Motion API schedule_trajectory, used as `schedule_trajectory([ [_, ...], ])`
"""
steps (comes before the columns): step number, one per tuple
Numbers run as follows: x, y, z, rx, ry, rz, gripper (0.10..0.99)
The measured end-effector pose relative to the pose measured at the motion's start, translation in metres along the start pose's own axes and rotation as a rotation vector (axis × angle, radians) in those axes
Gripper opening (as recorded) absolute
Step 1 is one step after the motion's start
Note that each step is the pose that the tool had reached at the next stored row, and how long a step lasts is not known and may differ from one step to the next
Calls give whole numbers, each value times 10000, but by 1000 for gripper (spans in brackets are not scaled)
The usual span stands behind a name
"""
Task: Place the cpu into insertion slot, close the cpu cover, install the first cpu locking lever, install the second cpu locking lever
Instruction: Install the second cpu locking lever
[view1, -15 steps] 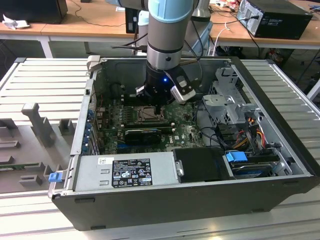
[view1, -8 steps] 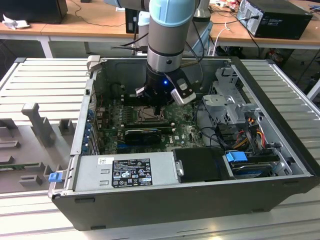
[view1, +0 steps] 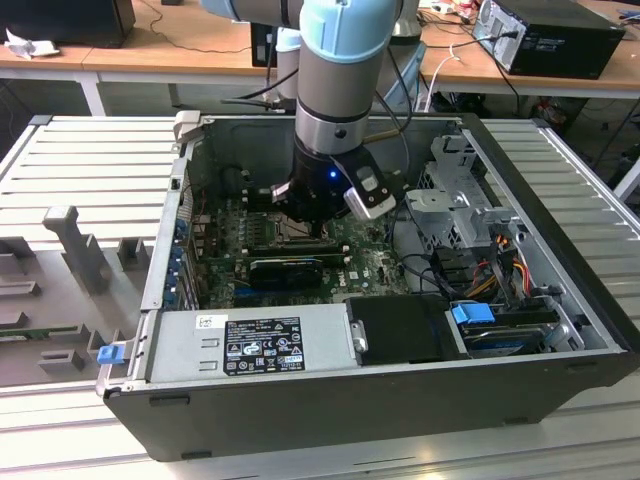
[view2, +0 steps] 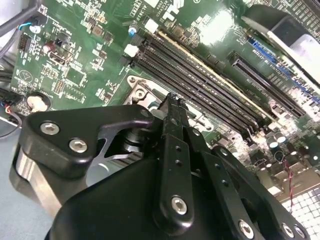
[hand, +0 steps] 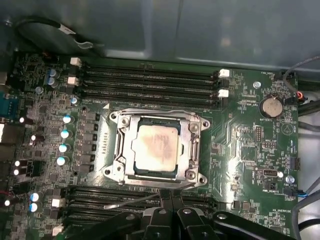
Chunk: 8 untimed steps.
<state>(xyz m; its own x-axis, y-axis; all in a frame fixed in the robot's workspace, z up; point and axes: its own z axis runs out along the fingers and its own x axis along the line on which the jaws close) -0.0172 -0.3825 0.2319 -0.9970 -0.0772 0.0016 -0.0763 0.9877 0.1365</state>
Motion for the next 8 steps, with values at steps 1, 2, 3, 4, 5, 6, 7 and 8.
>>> schedule_trajectory([
  [1, 4, -4, 0, -41, -2, -3, 106],
  [2, 8, -9, -1, -124, -5, -13, 106],
  [3, 13, -12, -1, -203, -9, -20, 106],
  [4, 24, -17, -2, -380, -18, -37, 106],
  [5, 39, -19, -1, -429, -18, -51, 106],
  [6, 51, -19, 0, -434, -18, -59, 106],
  [7, 71, -17, 1, -438, -16, -67, 106],
  [8, 156, -12, 3, -436, -14, -84, 106],
])
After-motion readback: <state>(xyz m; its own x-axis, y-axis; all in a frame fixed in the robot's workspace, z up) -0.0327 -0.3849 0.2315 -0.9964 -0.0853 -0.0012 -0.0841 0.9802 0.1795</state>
